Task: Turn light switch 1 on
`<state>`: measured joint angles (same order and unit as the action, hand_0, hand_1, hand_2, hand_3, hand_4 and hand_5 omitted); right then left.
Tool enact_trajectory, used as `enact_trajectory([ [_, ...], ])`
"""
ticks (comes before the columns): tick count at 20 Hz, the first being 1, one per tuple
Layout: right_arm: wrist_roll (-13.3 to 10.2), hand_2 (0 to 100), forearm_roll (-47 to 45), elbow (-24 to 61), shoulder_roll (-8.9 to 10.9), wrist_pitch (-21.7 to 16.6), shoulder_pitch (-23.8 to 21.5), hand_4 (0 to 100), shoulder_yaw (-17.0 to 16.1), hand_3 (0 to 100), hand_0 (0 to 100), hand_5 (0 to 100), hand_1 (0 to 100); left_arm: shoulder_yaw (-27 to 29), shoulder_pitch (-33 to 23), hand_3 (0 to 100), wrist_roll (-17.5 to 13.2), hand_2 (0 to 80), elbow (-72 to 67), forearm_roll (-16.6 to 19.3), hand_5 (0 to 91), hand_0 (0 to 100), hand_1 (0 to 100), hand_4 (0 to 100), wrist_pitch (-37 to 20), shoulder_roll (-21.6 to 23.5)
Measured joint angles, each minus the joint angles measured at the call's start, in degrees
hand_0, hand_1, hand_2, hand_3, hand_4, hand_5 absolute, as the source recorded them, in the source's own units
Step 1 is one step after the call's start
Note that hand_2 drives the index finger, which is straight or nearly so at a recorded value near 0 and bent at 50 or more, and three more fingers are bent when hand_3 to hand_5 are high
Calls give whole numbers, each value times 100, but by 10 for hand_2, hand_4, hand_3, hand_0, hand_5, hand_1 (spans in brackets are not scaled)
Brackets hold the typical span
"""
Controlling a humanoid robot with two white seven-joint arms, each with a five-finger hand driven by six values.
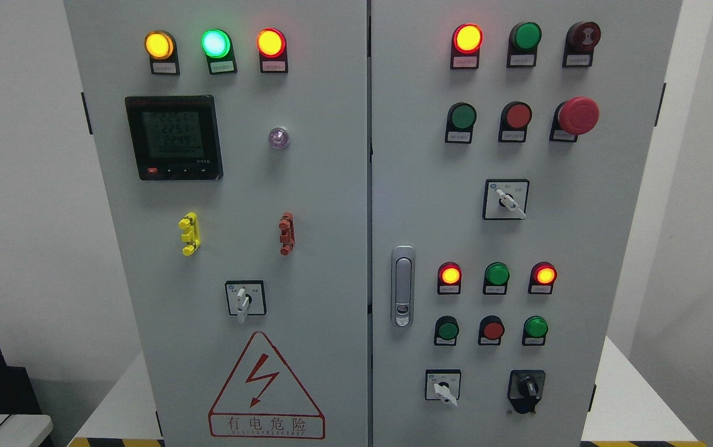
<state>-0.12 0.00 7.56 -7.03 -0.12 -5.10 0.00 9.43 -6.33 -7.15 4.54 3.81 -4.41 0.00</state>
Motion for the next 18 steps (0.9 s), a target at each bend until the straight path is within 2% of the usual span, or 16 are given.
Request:
enact_trajectory([
  [18, 0, 0, 0, 0, 0, 0, 0, 0, 0, 0, 120, 0, 389, 6, -83, 0, 79, 0, 84, 13, 0, 431, 51, 0, 2, 0],
])
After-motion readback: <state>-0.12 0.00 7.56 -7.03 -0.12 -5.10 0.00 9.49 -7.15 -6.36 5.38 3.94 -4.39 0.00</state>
